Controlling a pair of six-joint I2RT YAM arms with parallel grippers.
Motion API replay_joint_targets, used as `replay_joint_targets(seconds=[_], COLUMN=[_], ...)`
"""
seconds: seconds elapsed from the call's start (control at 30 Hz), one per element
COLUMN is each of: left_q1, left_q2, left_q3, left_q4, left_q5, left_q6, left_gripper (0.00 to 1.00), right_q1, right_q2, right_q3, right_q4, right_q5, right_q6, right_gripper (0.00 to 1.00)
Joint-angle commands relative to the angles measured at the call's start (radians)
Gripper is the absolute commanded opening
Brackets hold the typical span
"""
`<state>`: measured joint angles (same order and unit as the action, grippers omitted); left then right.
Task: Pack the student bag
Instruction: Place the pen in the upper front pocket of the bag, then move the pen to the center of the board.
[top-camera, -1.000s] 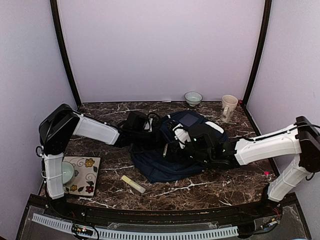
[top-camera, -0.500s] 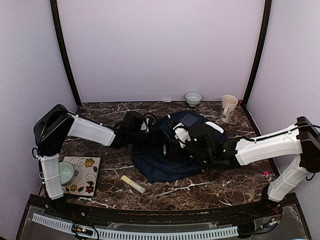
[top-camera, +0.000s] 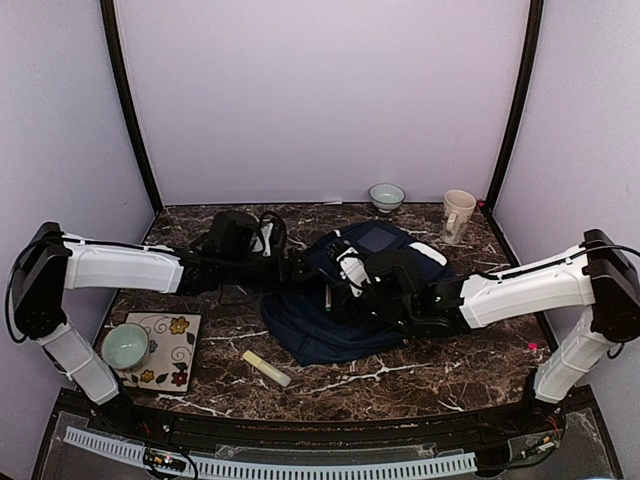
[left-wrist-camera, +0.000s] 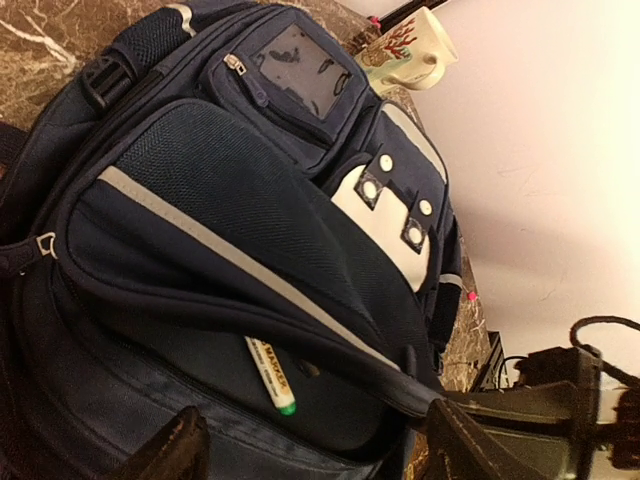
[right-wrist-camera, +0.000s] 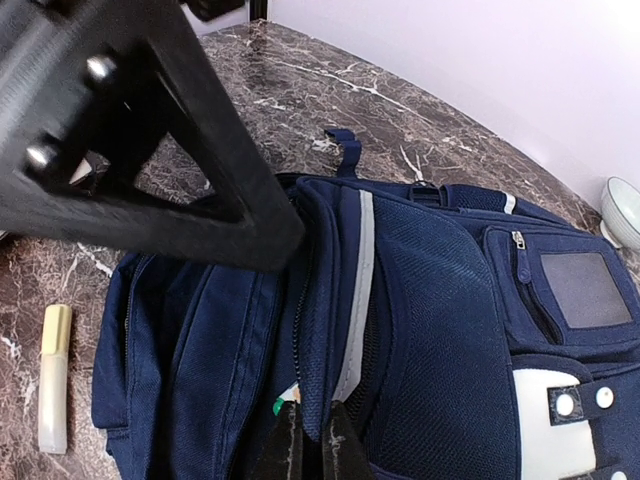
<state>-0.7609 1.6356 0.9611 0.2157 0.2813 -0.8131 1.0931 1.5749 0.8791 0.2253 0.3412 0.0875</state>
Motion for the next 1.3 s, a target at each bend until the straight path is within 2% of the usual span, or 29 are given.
replay_joint_targets(seconds=[0.0,0.27,0.47,0.57,0.7,0.83,1.03,1.17,1.27], left_q1=[-0.021,-0.095,-0.103,-0.133,-0.150,-0.195,-0.347,-0.368,-0.368], left_q2=[-0.135,-0.315,-0.373,-0.404,-0.393,-0.353,-0.311,-0.284,-0.254], left_q3=[-0.039,-0.057,-0.041,-0.065,-0.109,-0.100,-0.135,-0.158,-0.138], left_q4=[-0.133,-0.385,-0.539,-0.541,-0.469,-0.497,-0.515,-0.536,-0.627], left_q5=[-0.065,-0.261,-0.294,-0.335,-0.355,-0.397,-0.533,-0.615,-0.499], left_q6=[0.084,0.249,0.465,0.532,0.562,0.637,0.915,1.043,1.108], left_gripper=[0.77,0.73,0.66,0.66,0.66,0.65,0.61,0.61,0.61], right_q1=[0.010,0.010,0.009,0.009,0.010,0.010,0.010,0.009,0.009], right_q2=[0.010,0.026,0.025,0.027,0.026,-0.008,-0.016,-0.012,-0.024], right_q3=[0.043,0.028,-0.008,-0.011,-0.014,-0.020,-0.041,-0.032,-0.044], right_q4=[0.043,0.029,0.048,0.042,0.042,0.036,0.068,0.059,0.066], right_q5=[-0.001,0.011,-0.001,0.000,-0.001,-0.003,0.002,-0.021,-0.024], right_q6=[0.009,0.036,0.057,0.058,0.056,0.054,0.049,0.043,0.042], right_gripper=[0.00,0.00,0.00,0.00,0.00,0.00,0.00,0.00,0.00])
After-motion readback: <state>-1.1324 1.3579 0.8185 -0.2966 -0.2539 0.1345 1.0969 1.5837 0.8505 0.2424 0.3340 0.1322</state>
